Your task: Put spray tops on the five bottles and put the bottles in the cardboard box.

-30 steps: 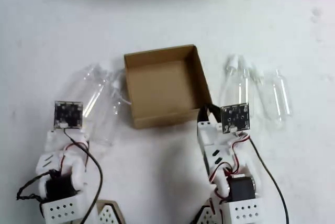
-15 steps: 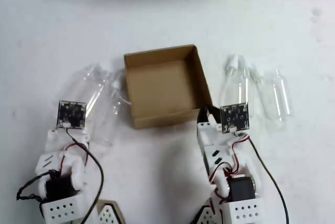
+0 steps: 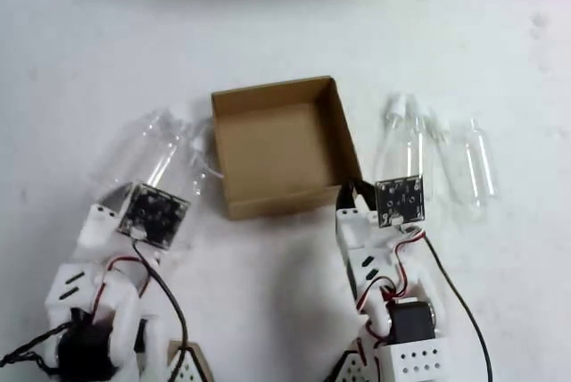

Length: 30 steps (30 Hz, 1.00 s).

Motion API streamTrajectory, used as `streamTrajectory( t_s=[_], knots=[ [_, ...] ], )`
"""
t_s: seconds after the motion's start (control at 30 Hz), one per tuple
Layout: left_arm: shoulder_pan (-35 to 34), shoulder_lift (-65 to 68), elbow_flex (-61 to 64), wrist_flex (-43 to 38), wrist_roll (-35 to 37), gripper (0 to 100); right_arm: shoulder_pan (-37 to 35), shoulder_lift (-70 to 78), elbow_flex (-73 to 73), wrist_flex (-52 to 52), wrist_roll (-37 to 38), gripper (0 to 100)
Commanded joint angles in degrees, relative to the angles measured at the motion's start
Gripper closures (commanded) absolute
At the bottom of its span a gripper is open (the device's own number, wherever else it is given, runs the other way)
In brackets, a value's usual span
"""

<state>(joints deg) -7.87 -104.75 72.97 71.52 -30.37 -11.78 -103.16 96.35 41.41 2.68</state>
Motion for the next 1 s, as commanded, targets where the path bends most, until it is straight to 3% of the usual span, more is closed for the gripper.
streamTrajectory(
  t_s=[0.0, 0.27, 0.5, 0.7, 0.97],
  knots=[
    [2.42, 0.31, -3.78, 0.79, -0.88, 96, 0.57, -0.31, 0.53, 0.13, 0.62, 97.4],
    [2.68, 9.36, -13.54, 0.62, -0.97, 93, 0.57, -0.31, 0.53, 0.13, 0.62, 97.4],
    [2.77, 38.9, -33.58, 0.88, -0.35, 94, 0.66, -0.31, 0.53, 0.13, 0.62, 97.4],
    [3.03, 61.49, -47.56, 1.23, 6.24, 93, 2.24, -0.31, 0.53, 1.54, 0.62, 97.4],
    [7.87, 88.92, -65.93, 4.84, 6.77, 91, 2.86, -0.31, 0.53, 1.27, 0.62, 97.4]
  ],
)
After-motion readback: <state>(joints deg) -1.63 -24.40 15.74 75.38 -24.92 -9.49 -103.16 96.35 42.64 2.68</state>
